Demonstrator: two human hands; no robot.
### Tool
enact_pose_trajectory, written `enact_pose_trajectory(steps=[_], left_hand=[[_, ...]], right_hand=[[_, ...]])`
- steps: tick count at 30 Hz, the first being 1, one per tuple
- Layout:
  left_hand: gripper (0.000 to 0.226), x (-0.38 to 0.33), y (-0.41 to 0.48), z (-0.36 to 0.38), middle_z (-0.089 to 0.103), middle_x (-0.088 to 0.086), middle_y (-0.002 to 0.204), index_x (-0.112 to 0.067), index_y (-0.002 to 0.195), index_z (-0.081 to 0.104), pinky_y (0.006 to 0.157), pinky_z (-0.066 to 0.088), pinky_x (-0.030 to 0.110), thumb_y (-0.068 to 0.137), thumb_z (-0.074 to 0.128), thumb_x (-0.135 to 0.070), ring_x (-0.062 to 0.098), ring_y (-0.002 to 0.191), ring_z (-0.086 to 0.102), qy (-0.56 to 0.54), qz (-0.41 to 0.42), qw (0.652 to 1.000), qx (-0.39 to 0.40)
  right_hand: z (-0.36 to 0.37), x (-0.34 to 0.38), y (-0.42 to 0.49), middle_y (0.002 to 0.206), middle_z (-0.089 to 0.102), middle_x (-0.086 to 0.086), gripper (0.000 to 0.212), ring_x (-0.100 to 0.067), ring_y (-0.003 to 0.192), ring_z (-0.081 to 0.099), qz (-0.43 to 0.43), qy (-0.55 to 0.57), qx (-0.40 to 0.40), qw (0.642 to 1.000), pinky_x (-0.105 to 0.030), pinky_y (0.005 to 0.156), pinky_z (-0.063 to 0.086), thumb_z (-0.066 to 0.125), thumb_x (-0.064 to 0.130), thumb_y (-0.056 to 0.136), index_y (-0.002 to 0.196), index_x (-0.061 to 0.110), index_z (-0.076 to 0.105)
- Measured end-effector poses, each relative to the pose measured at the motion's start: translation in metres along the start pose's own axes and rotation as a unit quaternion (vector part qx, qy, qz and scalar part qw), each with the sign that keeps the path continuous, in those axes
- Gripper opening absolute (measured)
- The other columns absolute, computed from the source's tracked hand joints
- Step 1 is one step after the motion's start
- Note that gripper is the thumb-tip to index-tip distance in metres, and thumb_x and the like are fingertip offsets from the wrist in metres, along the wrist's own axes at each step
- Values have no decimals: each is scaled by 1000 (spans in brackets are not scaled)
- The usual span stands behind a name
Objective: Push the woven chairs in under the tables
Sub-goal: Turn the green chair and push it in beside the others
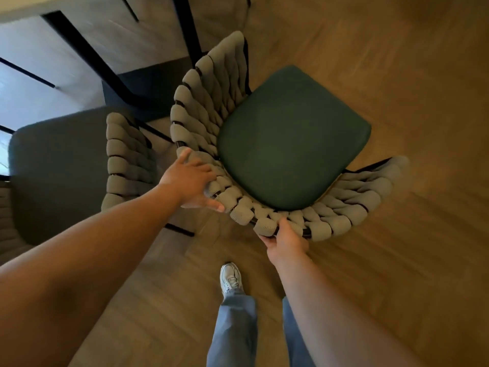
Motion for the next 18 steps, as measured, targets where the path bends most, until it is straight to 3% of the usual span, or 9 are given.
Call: enact_pose_trajectory(steps=[4,6,9,13,18], left_hand=[[118,-30,-16,9,41,-5,155,-32,147,40,120,-2,61,60,4,-102,25,148,26,-39,-39,998,5],[119,-54,-25,11,41,-4,155,-31,147,40,120,-4,61,59,2,-101,26,148,25,-69,-68,995,11],[110,-92,-34,11,38,-4,157,-33,148,39,119,-7,61,65,12,-100,26,149,23,-131,-123,984,11],[104,-135,-38,4,40,-5,155,-34,144,43,119,-4,62,68,15,-98,27,148,26,-202,-190,961,-7],[101,-176,-37,-6,46,0,150,-31,141,46,118,2,61,72,14,-96,30,143,32,-241,-249,938,3]], right_hand=[[-24,23,8,123,61,-21,52,-40,107,64,-6,-39,10,999,-61,84,59,69,2,91,136,16,47],[-36,42,15,127,62,-20,48,-37,104,65,-24,-96,21,995,-54,77,61,65,3,94,137,14,49],[-51,80,32,127,63,-19,50,-38,110,65,-51,-137,17,989,-56,73,60,65,2,93,139,15,50],[-53,128,62,124,66,-21,56,-37,102,68,-81,-232,32,969,-46,52,61,69,9,91,142,16,46],[-38,178,77,121,66,-24,51,-36,97,70,-124,-343,54,930,-42,47,60,67,10,93,140,15,47]])
Point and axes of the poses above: each hand's wrist, its own y-axis towards the middle knuckle, its own z-axis out of the palm, x = y × z, the point moved 6 cm from there along y, towards the middle knuckle
